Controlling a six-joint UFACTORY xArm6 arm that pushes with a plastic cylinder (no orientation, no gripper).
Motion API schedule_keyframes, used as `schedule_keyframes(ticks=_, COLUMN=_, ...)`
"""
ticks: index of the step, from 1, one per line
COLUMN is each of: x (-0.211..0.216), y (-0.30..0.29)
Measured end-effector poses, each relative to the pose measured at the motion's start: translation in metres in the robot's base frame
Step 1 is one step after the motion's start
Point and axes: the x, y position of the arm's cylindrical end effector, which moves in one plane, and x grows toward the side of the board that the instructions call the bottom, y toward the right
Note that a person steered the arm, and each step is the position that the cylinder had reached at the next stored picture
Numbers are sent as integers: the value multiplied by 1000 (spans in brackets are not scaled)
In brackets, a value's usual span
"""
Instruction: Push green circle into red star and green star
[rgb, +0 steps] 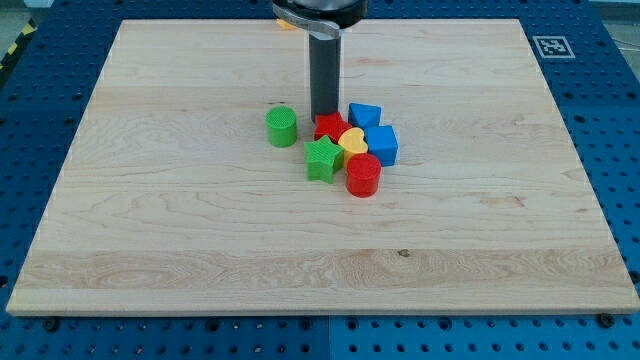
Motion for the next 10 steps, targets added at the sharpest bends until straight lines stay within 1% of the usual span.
schedule_keyframes(ticks=2, x=-1, y=3)
schedule_keyframes(ticks=4, x=-55, y=3)
schedule_keyframes(ticks=5, x=-70, y=-1)
schedule_keyframes(ticks=6, x=-73, y=-19)
schedule_keyframes(ticks=9, x=-73, y=-119)
schedule_keyframes(ticks=10, x=-71, y=-132)
